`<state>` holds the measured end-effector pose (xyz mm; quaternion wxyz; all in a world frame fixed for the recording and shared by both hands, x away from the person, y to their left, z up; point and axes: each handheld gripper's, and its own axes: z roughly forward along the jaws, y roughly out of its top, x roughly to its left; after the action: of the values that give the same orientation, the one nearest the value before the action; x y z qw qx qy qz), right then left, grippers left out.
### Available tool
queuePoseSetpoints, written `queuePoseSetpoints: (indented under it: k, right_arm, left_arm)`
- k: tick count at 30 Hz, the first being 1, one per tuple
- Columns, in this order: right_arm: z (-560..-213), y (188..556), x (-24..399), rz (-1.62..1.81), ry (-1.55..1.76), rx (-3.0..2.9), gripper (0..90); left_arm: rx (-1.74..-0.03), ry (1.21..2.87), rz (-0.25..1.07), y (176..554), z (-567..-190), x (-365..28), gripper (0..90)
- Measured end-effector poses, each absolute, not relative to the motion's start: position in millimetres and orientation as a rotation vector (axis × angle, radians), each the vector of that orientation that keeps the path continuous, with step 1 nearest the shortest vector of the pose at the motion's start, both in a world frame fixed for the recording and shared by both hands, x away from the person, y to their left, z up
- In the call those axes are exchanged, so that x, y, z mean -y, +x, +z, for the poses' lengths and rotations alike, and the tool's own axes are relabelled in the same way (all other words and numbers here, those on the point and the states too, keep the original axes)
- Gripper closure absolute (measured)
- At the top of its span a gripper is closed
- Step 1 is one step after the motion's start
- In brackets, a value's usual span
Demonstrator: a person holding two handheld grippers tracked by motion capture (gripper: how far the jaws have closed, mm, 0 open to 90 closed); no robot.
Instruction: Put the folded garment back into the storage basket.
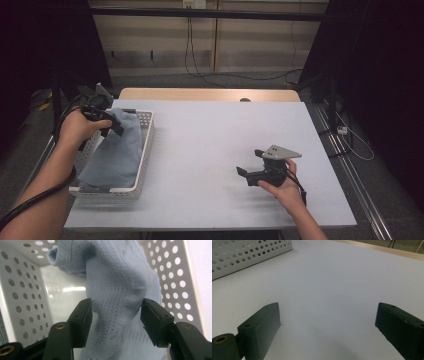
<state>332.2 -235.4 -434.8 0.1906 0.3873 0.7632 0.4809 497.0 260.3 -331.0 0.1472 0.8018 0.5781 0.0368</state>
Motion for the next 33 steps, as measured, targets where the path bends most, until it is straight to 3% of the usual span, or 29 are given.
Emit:
queuePoseSetpoints:
  k: [14, 19, 27, 33]
  right_arm:
    - [-434, 332, 235, 1.353, 1.087, -2.144, 5.6]
    - [-434, 332, 235, 1.353, 1.085, -2.145, 5.5]
    - [-435, 332, 234, 1.352, 1.084, -2.149, 5.6]
    - [-435, 333, 234, 1.349, 1.084, -2.15, 5.6]
  left_arm:
    - [-1.6, 2.308, 0.219, 503, -308, -250, 45.3]
    - [-1.568, 2.315, 0.262, 504, -303, -248, 52.9]
    - [-1.534, 2.287, 0.304, 505, -302, -247, 73.8]
    - [-1.528, 2.256, 0.247, 507, -310, -242, 82.3]
